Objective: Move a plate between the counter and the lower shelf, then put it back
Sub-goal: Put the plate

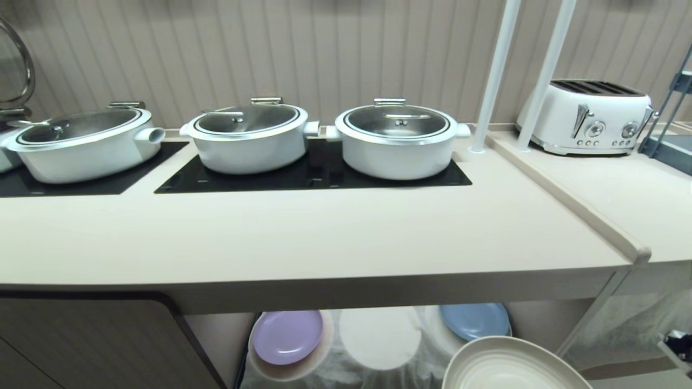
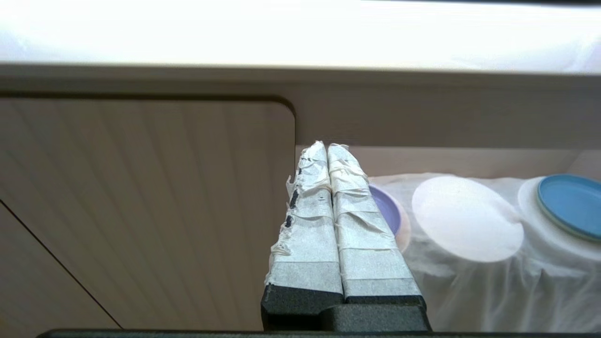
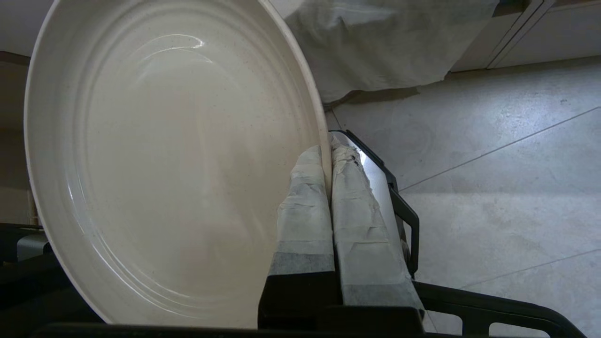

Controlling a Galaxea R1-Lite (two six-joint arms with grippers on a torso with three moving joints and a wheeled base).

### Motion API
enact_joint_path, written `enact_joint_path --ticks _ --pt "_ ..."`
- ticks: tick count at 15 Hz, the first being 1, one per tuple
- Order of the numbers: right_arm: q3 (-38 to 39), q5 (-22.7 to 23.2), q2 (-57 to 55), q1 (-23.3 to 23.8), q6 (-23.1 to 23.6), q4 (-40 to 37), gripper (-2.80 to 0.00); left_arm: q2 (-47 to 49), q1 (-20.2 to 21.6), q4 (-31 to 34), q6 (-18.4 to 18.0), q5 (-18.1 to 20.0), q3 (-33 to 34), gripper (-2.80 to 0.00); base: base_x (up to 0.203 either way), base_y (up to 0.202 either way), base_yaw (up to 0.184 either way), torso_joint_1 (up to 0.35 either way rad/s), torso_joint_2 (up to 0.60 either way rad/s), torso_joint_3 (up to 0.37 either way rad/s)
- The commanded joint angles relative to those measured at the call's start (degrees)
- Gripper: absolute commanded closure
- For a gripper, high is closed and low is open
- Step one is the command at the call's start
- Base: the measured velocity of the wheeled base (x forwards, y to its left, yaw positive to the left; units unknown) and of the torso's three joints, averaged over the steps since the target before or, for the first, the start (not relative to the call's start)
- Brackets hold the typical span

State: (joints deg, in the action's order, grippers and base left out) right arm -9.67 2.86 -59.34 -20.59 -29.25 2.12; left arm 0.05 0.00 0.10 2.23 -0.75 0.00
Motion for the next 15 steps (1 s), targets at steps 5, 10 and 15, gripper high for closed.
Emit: enact_joint_path --ticks 5,10,15 --pt "0.0 0.1 -0.6 -0.1 -0.2 0.0 0.0 0.0 0.1 0.0 0.1 0.0 0.0 0.0 0.0 0.0 0.0 0.272 -0.57 -0.303" --pt "0.0 0.1 -0.6 -0.2 0.0 0.0 0.0 0.0 0.0 0.0 0.1 0.0 0.0 0.0 0.0 0.0 0.0 0.193 -0.38 -0.2" --pt "0.0 0.0 -0.5 -0.2 0.1 0.0 0.0 0.0 0.0 0.0 0.1 0.0 0.0 0.0 0.0 0.0 0.0 0.167 -0.33 -0.171"
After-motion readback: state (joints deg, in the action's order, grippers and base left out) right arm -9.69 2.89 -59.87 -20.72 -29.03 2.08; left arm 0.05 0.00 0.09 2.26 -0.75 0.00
